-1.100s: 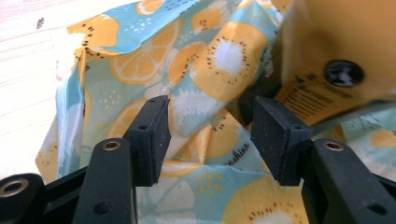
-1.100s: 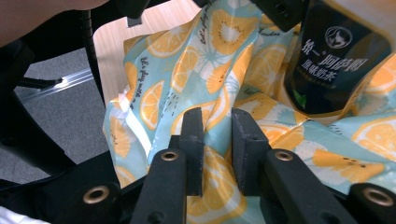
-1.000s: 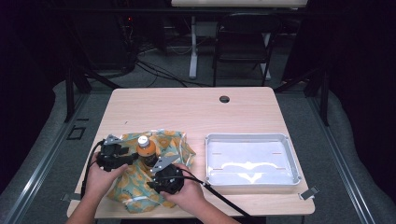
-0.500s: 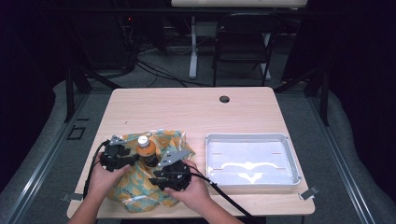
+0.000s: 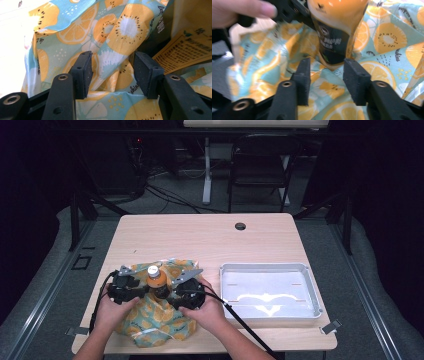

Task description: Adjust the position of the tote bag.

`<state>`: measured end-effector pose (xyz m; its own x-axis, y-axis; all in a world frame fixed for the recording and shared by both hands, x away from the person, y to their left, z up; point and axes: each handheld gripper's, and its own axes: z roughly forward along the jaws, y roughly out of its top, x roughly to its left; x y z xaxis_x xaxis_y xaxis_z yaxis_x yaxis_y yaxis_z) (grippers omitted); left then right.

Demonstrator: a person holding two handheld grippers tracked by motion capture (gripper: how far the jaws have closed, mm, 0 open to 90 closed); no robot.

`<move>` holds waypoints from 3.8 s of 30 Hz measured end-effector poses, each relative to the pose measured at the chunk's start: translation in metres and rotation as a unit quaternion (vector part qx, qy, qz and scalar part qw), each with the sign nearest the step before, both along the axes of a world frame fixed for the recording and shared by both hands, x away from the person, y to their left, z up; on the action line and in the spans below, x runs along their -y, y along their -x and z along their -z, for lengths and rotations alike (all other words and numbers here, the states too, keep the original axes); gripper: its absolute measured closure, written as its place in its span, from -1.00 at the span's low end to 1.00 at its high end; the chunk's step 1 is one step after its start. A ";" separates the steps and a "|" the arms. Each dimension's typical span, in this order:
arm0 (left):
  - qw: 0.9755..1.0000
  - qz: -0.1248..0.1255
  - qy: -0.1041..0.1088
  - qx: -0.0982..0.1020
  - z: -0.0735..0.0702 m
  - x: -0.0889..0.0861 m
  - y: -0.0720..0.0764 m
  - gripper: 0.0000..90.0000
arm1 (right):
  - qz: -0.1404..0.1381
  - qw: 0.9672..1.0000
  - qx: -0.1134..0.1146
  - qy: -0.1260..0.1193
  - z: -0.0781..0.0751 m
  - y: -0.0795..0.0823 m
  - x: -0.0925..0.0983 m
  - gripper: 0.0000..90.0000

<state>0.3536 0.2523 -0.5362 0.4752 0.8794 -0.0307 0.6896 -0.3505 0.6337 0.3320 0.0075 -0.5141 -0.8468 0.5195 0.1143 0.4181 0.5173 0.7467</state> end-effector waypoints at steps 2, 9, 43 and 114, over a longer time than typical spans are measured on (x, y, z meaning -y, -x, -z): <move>1.000 0.000 0.000 -0.003 0.001 0.000 0.000 0.11 | 0.002 1.000 0.010 0.015 0.005 -0.002 -0.003 0.15; 1.000 -0.005 -0.008 -0.003 0.003 0.001 -0.001 0.11 | 0.002 0.999 -0.001 0.047 0.019 -0.006 -0.005 0.10; 0.998 -0.053 -0.043 -0.003 0.014 -0.018 -0.007 0.17 | 0.035 0.994 -0.043 0.095 0.050 -0.010 0.015 0.74; 1.000 -0.030 0.008 -0.001 0.005 -0.025 0.006 0.19 | -0.014 0.998 -0.045 0.043 0.041 0.031 0.018 0.60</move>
<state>0.3478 0.2768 -0.5416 0.4214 0.9057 -0.0463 0.7105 -0.2980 0.6375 0.3005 -0.0104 -0.5550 -0.8497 0.5067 0.1462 0.4653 0.5899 0.6599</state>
